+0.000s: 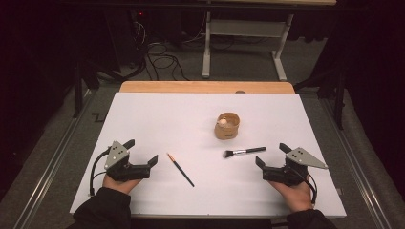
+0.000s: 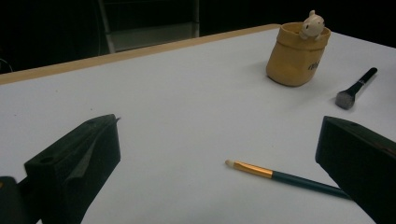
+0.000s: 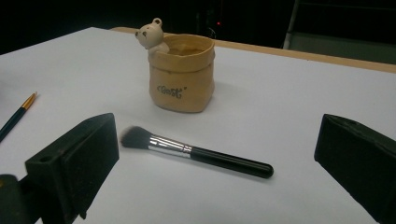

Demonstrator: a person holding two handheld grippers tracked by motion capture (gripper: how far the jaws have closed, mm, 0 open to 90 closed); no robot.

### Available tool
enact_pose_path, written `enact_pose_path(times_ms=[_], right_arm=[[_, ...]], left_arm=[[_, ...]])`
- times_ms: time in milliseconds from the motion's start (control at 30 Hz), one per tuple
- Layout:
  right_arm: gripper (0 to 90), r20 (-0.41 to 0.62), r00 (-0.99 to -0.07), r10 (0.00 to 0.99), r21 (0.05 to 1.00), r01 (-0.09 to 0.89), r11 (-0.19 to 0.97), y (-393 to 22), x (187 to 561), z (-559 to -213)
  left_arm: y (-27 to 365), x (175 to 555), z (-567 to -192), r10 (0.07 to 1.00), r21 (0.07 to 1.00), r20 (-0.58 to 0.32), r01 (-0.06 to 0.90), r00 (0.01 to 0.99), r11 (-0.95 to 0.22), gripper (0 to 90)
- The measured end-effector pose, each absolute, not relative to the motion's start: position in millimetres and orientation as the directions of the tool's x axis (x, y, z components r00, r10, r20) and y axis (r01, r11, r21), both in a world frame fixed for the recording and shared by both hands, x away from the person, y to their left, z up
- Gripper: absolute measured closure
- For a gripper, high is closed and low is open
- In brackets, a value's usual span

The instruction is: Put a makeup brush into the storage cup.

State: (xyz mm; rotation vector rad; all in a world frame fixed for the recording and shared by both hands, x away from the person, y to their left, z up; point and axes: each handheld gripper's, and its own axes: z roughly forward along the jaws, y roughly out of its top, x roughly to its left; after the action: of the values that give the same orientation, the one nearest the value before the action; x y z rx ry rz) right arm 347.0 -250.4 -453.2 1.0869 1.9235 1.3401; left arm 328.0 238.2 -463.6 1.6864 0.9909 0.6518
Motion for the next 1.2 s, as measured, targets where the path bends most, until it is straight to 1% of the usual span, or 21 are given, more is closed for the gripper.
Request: enact_pose_path(times_ms=[1200], right_arm=[[0.5,0.011,-0.523,0.853,0.940,0.296,0.170,-250.0,346.7,-454.3]], left_arm=[[240.1,327.7,-462.9,0.868,0.947,-0.038,0.295,0.496,-0.127,0.7]])
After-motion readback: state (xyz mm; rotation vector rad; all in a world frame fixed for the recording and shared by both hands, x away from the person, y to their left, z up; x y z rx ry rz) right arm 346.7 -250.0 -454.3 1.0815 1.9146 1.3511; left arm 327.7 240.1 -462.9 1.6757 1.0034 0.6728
